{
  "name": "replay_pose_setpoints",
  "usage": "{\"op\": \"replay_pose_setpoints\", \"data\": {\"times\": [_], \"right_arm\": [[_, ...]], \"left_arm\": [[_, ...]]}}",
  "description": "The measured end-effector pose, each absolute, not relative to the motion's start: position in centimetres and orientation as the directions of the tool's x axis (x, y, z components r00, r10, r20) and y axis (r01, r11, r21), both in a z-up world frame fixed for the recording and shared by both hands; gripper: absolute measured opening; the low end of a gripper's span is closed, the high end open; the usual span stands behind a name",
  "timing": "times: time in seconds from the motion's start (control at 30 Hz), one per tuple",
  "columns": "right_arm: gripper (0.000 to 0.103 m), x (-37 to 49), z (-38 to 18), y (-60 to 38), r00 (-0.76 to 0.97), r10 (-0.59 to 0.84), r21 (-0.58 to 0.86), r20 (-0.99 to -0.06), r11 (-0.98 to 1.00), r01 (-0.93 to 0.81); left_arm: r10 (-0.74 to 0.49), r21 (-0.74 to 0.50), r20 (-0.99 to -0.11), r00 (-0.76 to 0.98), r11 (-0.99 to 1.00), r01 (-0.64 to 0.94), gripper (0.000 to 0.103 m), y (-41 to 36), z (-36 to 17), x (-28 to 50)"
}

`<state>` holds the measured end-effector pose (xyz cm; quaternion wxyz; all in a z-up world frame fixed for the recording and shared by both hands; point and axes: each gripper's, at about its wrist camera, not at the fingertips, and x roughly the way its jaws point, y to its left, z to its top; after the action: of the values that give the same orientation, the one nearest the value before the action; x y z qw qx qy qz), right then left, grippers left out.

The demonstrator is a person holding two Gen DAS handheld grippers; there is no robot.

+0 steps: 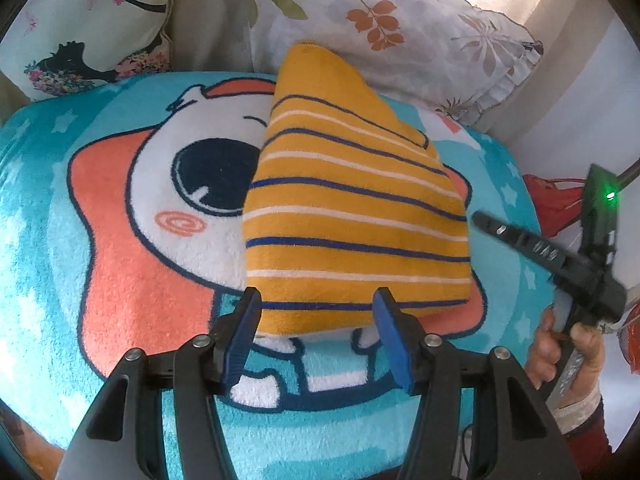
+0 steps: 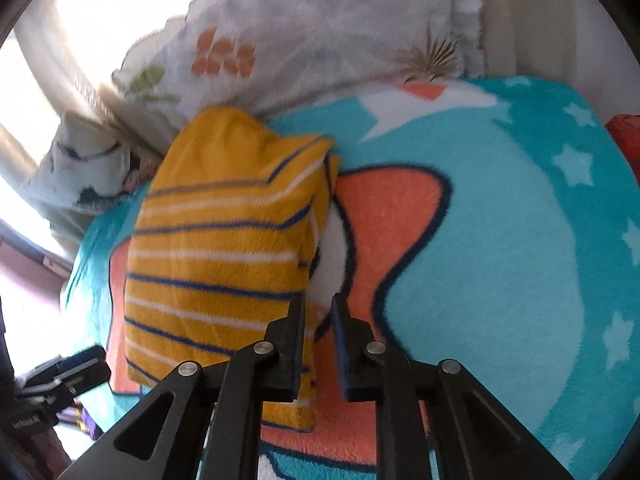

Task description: Fold small clothes

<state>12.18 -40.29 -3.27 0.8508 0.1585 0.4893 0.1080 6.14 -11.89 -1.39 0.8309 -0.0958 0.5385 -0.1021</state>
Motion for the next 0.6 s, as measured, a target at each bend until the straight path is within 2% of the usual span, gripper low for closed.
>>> {"op": "replay_pose_setpoints", "data": {"times": [0.13, 0.27, 0.37, 0.43, 0.5, 0.6], "right_arm": [[0.014, 13.4, -1.2, -41.1, 0.555, 0.378, 0.439, -0.741, 0.898, -0.025], [0.017, 15.8, -0.9, -39.0, 0.548, 0.385, 0.417, -0.743, 0.906, -0.072], [0.028, 17.5, -2.4, -36.9, 0.501, 0.395, 0.4, -0.77, 0.911, -0.105], [0.042, 18.5, -4.2, -36.0, 0.454, 0.385, 0.38, -0.804, 0.919, -0.106], [0.051, 19.1, -4.9, -36.0, 0.445, 0.368, 0.369, -0.817, 0.925, -0.087], [0.052, 19.0, -4.8, -37.0, 0.451, 0.401, 0.416, -0.798, 0.907, -0.071]], "left_arm": [[-0.26, -0.265, -0.877, 0.404, 0.963, 0.044, 0.058, -11.5, -1.4, 5.9], [-0.225, -0.23, -0.877, 0.424, 0.972, 0.039, 0.058, -11.4, -0.9, 5.4], [-0.19, -0.199, -0.876, 0.443, 0.98, 0.026, 0.062, -11.0, -0.4, 4.9], [-0.167, -0.184, -0.876, 0.453, 0.983, 0.008, 0.063, -10.5, -0.1, 4.6], [-0.151, -0.175, -0.876, 0.459, 0.985, -0.01, 0.064, -9.9, 0.0, 4.3], [-0.133, -0.17, -0.878, 0.459, 0.985, -0.039, 0.068, -9.0, -0.2, 4.0]]}}
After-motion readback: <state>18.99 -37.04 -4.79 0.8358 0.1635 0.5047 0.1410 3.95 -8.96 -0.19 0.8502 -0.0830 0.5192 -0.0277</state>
